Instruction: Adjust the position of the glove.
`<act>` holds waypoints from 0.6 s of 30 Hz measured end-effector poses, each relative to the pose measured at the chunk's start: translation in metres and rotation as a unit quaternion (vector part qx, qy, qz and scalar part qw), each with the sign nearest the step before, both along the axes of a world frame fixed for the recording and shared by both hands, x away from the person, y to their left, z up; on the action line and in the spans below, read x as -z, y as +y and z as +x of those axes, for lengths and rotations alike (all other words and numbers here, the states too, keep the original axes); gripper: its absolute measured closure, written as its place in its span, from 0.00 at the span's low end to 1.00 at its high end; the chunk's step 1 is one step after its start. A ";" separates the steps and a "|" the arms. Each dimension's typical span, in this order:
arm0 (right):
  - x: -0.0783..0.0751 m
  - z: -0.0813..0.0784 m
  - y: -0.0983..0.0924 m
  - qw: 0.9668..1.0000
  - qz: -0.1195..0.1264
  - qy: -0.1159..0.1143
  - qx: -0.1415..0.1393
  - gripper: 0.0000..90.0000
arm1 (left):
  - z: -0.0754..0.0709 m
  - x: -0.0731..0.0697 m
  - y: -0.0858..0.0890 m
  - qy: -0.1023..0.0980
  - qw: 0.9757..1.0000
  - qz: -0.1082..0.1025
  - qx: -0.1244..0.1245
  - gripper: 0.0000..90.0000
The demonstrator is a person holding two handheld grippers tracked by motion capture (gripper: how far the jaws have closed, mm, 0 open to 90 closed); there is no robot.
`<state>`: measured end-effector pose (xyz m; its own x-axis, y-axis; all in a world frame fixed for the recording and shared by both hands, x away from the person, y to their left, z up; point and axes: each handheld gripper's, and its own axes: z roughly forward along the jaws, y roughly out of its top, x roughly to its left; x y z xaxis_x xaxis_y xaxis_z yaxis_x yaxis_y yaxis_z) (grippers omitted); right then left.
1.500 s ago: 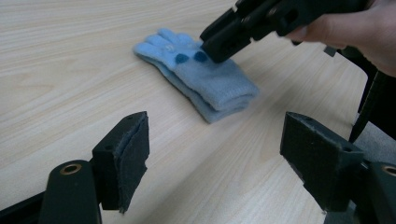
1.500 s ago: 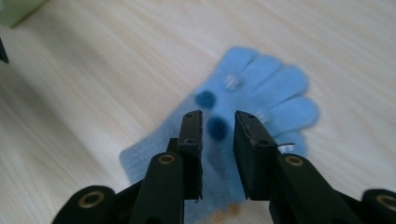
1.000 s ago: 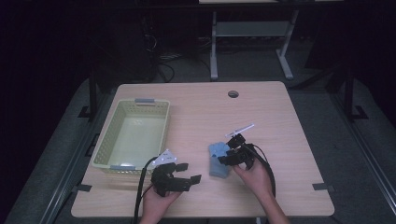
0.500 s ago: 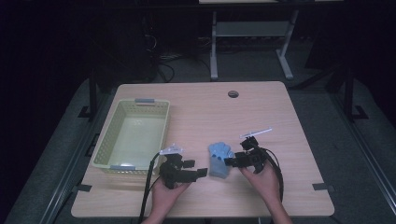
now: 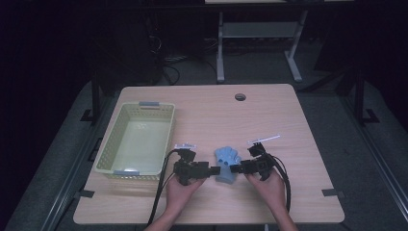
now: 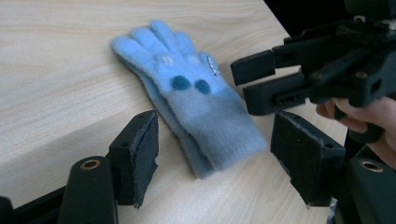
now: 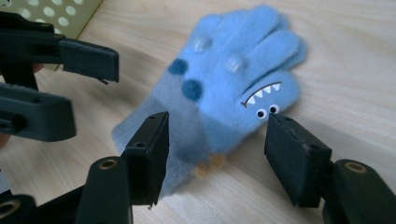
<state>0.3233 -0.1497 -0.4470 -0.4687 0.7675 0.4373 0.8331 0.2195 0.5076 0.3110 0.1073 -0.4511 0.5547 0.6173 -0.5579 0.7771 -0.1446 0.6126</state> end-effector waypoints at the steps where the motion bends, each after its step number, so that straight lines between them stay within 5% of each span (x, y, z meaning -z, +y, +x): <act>1: 0.001 0.000 0.001 1.000 -0.001 0.001 0.000 0.44 | 0.001 0.002 -0.002 0.006 1.000 0.000 0.001 0.36; 10: 0.008 0.000 0.000 1.000 0.020 0.011 0.008 0.44 | 0.010 0.013 -0.006 0.045 0.999 -0.015 0.006 0.45; 18: 0.012 -0.003 -0.001 0.999 0.032 0.023 0.013 0.47 | 0.011 0.020 -0.008 0.057 0.998 -0.009 0.007 0.51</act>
